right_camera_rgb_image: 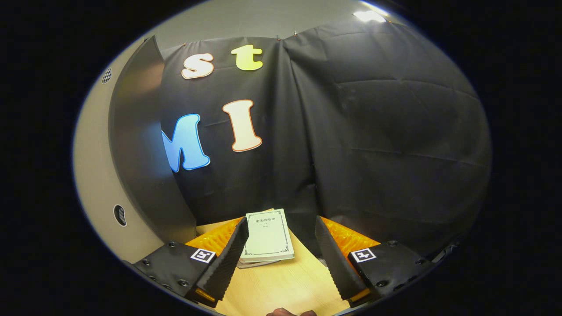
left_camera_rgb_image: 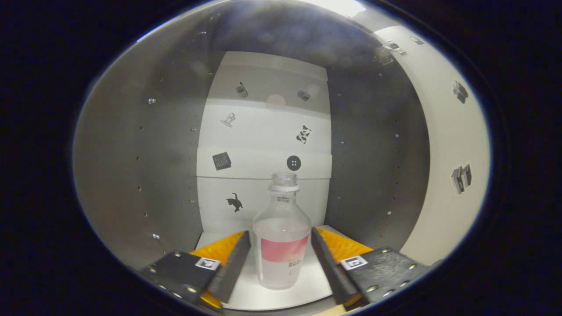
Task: Open the cabinet door with the right hand, grasp the bottle in the cabinet with the left hand and place it on the coaster, then close the cabinet door with the right hand.
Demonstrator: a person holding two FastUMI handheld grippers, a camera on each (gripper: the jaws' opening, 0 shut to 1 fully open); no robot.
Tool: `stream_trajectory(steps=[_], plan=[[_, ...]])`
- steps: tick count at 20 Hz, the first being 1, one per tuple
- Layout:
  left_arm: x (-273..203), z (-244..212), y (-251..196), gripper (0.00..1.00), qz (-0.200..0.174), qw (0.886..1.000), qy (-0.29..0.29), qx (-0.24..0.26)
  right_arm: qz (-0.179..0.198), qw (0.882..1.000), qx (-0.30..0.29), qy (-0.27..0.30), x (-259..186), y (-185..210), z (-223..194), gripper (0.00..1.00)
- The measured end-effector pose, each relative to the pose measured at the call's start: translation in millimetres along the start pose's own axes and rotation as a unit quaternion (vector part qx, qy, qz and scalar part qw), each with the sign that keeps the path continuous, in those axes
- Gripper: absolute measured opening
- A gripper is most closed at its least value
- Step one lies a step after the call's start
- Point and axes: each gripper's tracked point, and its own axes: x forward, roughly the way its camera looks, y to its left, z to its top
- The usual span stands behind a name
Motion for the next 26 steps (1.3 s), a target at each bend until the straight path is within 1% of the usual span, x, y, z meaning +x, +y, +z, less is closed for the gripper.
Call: stream_trajectory(steps=[1,5,6,11,12,13,15,16,19,22,24,25,26], plan=[[0,2,-1,0.72,-0.002,1.000,0.001,0.000,-0.001,1.000,0.002,0.001,2,-1,0,0.96],[-2,1,-4,0.75,-0.003,1.000,0.002,-0.002,0.000,1.000,0.018,0.003,-1,-6,0,0.96],[-3,0,-5,0.74,-0.003,1.000,0.004,-0.002,0.002,1.000,0.019,0.006,-1,-7,-2,0.96],[-18,9,-7,0.74,-0.003,1.000,0.001,0.002,0.002,1.000,0.015,0.014,-6,-9,-6,0.96],[-23,12,-7,0.74,-0.004,1.000,0.000,0.003,0.004,1.000,0.018,0.014,-10,-9,-5,0.93],[-28,15,-8,0.74,-0.007,1.000,-0.003,0.004,0.004,1.000,0.021,0.010,-13,-9,-3,0.93],[-40,19,-9,0.74,-0.012,1.000,-0.004,0.003,0.003,1.000,0.024,0.003,-22,-9,-1,0.92],[-48,22,-10,0.72,-0.016,1.000,-0.007,-0.001,0.000,1.000,0.025,0.001,-29,-10,-2,0.96],[-77,30,-11,0.72,-0.030,0.999,-0.020,0.000,-0.011,1.000,0.029,0.005,-47,-17,-10,0.96],[-109,38,-11,0.71,-0.038,0.999,-0.025,0.015,-0.020,0.999,0.036,0.006,-68,-23,-13,0.96],[-135,34,-12,0.71,-0.043,0.999,-0.009,0.027,-0.028,0.999,0.035,0.006,-81,-28,-14,0.96],[-146,38,-12,0.70,-0.043,0.998,-0.011,0.032,-0.027,0.999,0.034,0.005,-85,-28,-12,0.96],[-158,42,-10,0.71,-0.041,0.998,-0.017,0.042,-0.027,0.999,0.032,0.004,-90,-28,-11,0.96]])
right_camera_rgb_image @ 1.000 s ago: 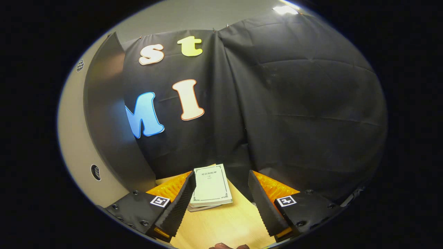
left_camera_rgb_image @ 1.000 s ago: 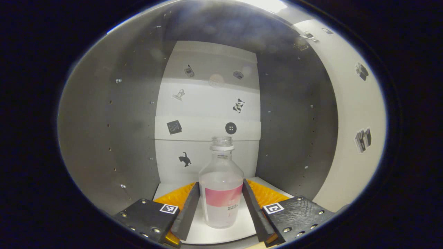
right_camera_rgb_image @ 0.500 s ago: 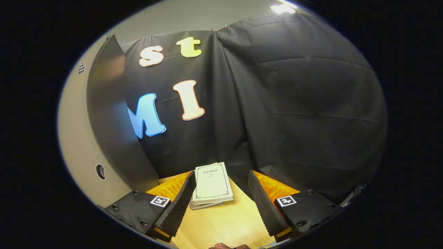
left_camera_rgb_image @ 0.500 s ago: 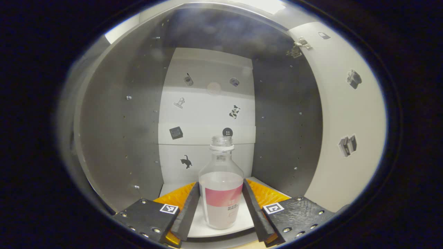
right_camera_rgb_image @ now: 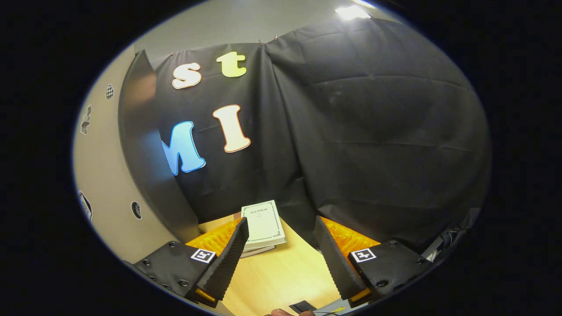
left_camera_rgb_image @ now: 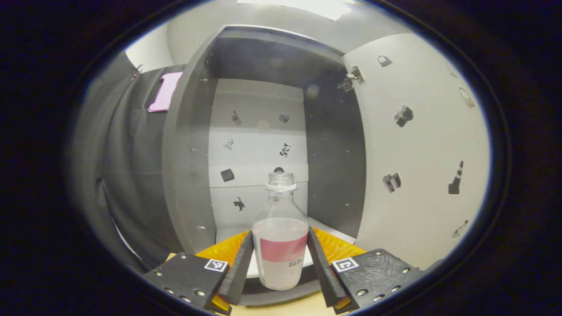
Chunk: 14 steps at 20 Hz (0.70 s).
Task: Open the cabinet door with the right hand, grasp the bottle in the cabinet with the left hand and place it on the coaster, then close the cabinet door with the right hand.
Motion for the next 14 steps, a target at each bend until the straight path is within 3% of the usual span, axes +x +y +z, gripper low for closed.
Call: stream_trajectory(steps=[2,6,14], plan=[[-27,-1,8,0.70,0.014,1.000,-0.002,0.024,0.001,1.000,-0.001,-0.004,-8,0,3,0.92],[-78,-12,28,0.70,0.051,0.998,-0.004,0.045,0.012,1.000,-0.005,-0.008,-23,7,1,0.96],[-166,-83,100,0.70,0.154,0.987,-0.033,0.026,0.024,1.000,0.004,0.009,-38,15,-14,0.96]])
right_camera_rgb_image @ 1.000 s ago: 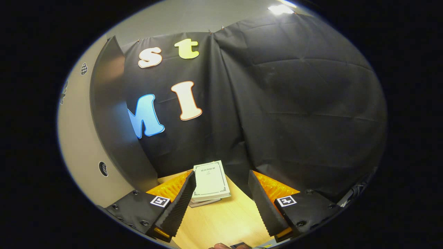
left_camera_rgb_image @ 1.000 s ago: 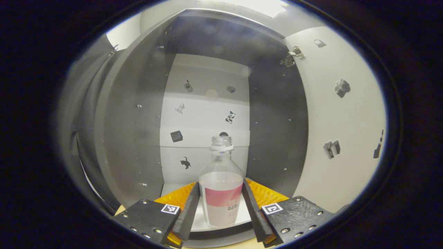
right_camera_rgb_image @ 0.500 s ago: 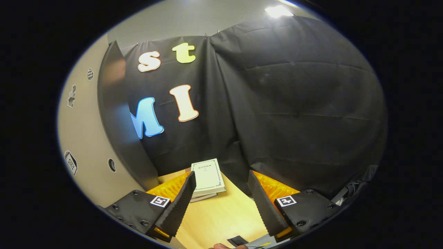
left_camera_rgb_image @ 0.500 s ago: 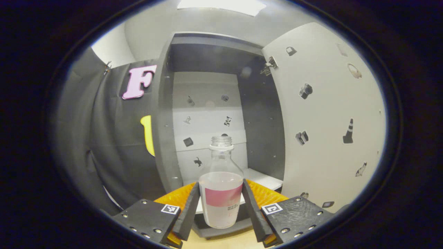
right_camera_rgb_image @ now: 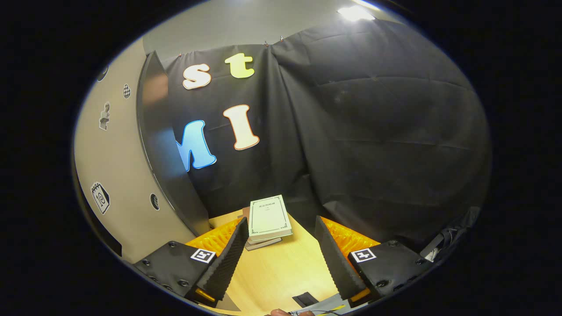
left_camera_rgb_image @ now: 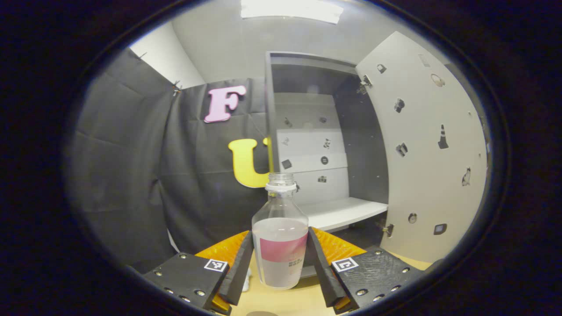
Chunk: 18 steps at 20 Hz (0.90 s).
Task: Open the cabinet door with the right hand, grasp the bottle in the cabinet with the left hand and place it on the coaster, then close the cabinet door with the right hand.
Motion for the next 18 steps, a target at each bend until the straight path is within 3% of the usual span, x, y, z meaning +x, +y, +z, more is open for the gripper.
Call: stream_trajectory(steps=[1,4,5,6,9,10,17,18], plan=[[-6,-11,11,0.72,0.014,1.000,-0.005,-0.008,-0.001,1.000,0.001,0.000,0,1,-1,0.92],[-19,-48,40,0.70,0.045,0.998,0.007,-0.038,-0.004,1.000,-0.004,0.000,-2,6,0,0.96],[-20,-61,50,0.70,0.055,0.997,0.013,-0.048,-0.005,1.000,-0.006,-0.002,-2,8,2,0.92],[-22,-74,60,0.70,0.067,0.996,0.021,-0.057,-0.004,1.000,-0.007,-0.002,-4,10,3,0.96],[-28,-115,82,0.71,0.092,0.992,0.038,-0.079,-0.002,1.000,-0.025,-0.008,-9,21,7,0.92],[-30,-129,86,0.71,0.098,0.991,0.046,-0.084,-0.001,0.999,-0.034,-0.010,-10,23,8,0.96],[-52,-227,80,0.71,0.082,0.986,0.085,-0.120,0.001,1.000,-0.019,0.020,-24,31,-2,0.96],[-55,-238,76,0.71,0.074,0.986,0.092,-0.120,0.002,1.000,-0.017,0.020,-27,31,-1,0.92]])
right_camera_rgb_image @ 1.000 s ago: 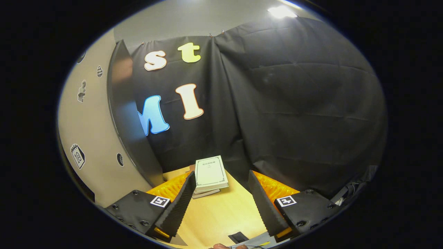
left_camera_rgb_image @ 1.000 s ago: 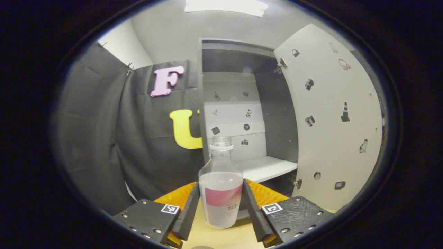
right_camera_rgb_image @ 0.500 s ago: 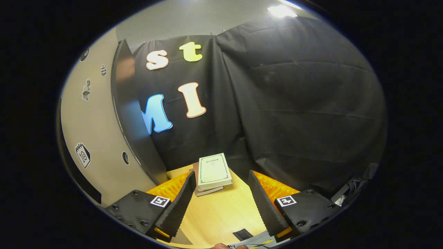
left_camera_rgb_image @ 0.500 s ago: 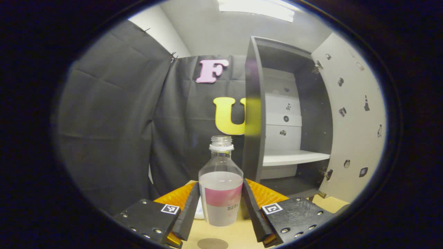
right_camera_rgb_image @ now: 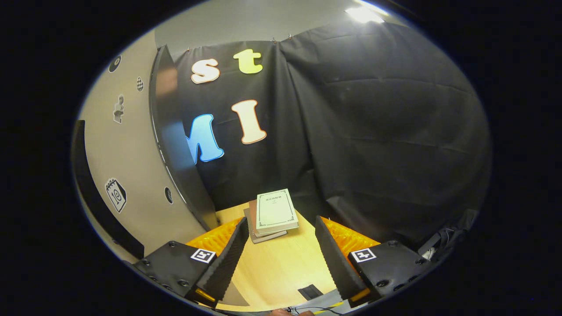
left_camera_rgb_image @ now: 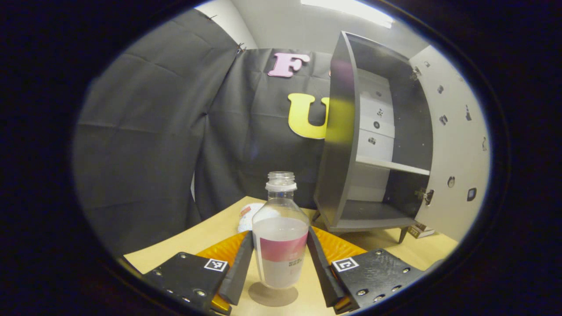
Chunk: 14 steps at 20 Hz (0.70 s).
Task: Open the cabinet door with the right hand, grasp the bottle in the cabinet with the left hand and place it on the coaster, then close the cabinet door with the right hand.
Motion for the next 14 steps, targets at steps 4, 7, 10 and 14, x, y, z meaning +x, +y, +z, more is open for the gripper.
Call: stream_trajectory(steps=[4,7,10,14], plan=[[-9,-30,9,0.71,0.002,1.000,0.014,-0.013,-0.006,1.000,0.010,0.002,-8,2,-6,0.96],[-2,-40,2,0.71,-0.007,1.000,0.013,0.015,-0.020,1.000,0.018,0.004,-14,-5,-13,0.96],[7,-42,-9,0.70,-0.028,0.998,0.014,0.050,-0.044,0.999,0.009,0.000,-22,-18,-20,0.92],[15,-61,-13,0.71,-0.037,0.994,0.027,0.099,-0.065,0.998,0.021,0.017,-26,-26,-41,0.96]])
